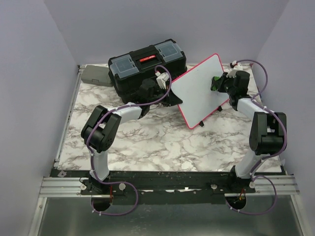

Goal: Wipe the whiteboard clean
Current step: Erase the whiteboard at the whiteboard stand.

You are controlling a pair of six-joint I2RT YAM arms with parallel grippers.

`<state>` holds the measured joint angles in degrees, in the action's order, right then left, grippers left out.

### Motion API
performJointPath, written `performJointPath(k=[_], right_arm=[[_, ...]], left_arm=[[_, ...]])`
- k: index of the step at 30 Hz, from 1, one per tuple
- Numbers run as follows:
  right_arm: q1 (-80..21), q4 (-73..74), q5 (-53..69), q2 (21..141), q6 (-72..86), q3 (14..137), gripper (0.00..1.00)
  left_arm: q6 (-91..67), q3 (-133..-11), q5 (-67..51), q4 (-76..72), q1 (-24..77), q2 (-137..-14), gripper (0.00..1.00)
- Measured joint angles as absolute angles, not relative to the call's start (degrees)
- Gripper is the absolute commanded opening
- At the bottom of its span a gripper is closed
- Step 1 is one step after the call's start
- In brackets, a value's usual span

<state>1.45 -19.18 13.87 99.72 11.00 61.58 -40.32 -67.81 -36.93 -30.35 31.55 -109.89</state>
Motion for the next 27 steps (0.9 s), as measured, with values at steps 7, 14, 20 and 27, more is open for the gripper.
performJointPath(k=[7,14,20,27], right_arm=[[1.89,-12.08,34.04,100.25,-0.95,64.82,0.01],[1.76,-10.33,36.21,100.14,-4.10,64.88,0.01],[0.95,-15.49,22.85,98.54,1.72,61.28,0.01],[2.39,-16.21,13.06,99.90,4.08,61.30,0.01]], left_arm=[[-40.93,-67.81,-37.10,-30.35,31.55,-109.91,0.00],[-41.47,-67.81,-37.10,-30.59,31.51,-110.04,0.00],[-41.56,-67.79,-37.08,-30.83,31.51,-110.19,0.00],[-41.36,-67.79,-37.19,-30.85,31.51,-110.19,0.00]])
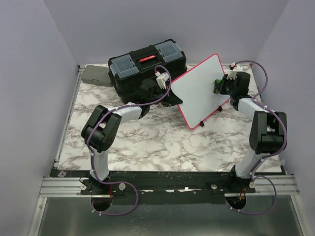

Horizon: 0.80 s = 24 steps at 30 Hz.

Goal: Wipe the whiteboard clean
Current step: Erase the whiteboard at the whiteboard stand.

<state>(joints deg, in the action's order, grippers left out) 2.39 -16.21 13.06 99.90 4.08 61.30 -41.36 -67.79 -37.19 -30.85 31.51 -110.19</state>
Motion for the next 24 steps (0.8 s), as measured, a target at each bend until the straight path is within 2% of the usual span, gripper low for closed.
performJointPath(k=[3,8,11,24], right_arm=[[3.05,-14.83,15.53,101.16,4.25,62.83,0.01],[4.03,-6.02,29.28,104.95,-1.04,71.37,0.01],[3.73,-4.75,31.66,104.86,-2.37,71.96,0.01],[2.85,-7.44,12.64,103.94,10.33,70.00,0.01]], left_arm=[[-41.43,-67.79,-37.19,-30.87,31.51,-110.21,0.00],[-41.58,-67.79,-37.12,-31.18,31.46,-110.21,0.00],[-41.56,-67.79,-37.12,-31.09,31.38,-110.21,0.00],[-41.10,-67.79,-37.10,-31.05,31.35,-110.21,0.00]])
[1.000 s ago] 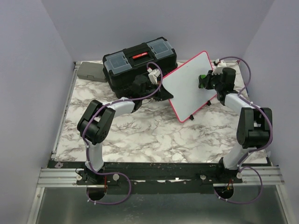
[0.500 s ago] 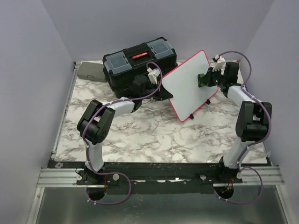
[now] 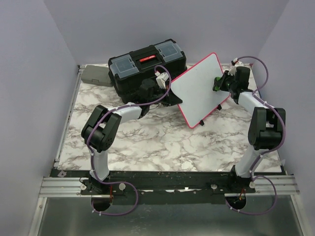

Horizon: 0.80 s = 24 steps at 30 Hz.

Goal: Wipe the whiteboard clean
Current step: Erase the whiteboard at the whiteboard stand.

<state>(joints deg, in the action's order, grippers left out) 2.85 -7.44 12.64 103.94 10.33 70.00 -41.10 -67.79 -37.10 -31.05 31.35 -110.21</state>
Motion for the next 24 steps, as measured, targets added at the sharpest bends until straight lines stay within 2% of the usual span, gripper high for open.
performJointPath(k=[3,9,13,18,24], right_arm=[[3.27,-7.55,13.32,104.64,10.22,70.00,0.01],[4.99,-4.21,27.51,106.80,-1.93,72.79,0.01],[5.08,-4.75,32.29,105.67,-8.73,70.72,0.00],[3.97,-11.68,28.10,102.13,-6.48,63.33,0.01],[3.22,-10.55,23.92,102.48,-4.25,64.25,0.01]], left_arm=[[-41.15,-67.79,-37.10,-31.05,31.35,-110.21,0.00],[-41.41,-67.79,-37.12,-31.09,31.35,-110.21,0.00],[-41.45,-67.79,-37.12,-31.07,31.35,-110.21,0.00],[-41.34,-67.79,-37.12,-31.05,31.35,-110.21,0.00],[-41.45,-67.79,-37.10,-31.42,31.35,-110.39,0.00]])
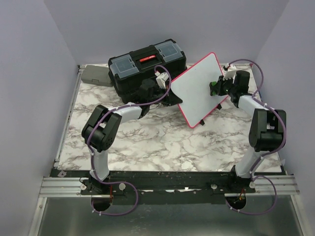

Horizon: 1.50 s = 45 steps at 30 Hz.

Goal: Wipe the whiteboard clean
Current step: Erase the whiteboard at the whiteboard stand.

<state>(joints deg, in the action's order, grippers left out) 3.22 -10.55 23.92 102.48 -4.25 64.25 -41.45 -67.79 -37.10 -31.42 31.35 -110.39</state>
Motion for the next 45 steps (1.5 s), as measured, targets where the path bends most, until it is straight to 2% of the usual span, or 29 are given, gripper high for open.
performJointPath(k=[10,18,27,32,39,45], right_arm=[[4.93,-7.14,31.99,103.81,-11.53,66.50,0.01],[5.28,-12.49,41.63,99.09,-14.09,55.18,0.01],[7.05,-15.00,24.97,101.93,-3.22,58.26,0.01],[9.89,-13.56,22.09,104.40,-1.91,59.09,0.01],[10.94,-9.65,33.06,105.71,-5.80,61.80,0.01],[10.13,-12.45,38.92,103.74,-5.72,58.81,0.01]], left_arm=[[-41.52,-67.79,-37.12,-31.70,31.35,-110.54,0.00],[-41.50,-67.79,-37.15,-31.99,31.35,-110.69,0.00],[-41.39,-67.77,-37.10,-32.08,31.35,-110.72,0.00],[-41.41,-67.77,-37.26,-32.05,31.46,-110.72,0.00],[-41.43,-67.77,-37.28,-32.05,31.48,-110.72,0.00],[-41.34,-67.77,-37.28,-32.03,31.48,-110.72,0.00]])
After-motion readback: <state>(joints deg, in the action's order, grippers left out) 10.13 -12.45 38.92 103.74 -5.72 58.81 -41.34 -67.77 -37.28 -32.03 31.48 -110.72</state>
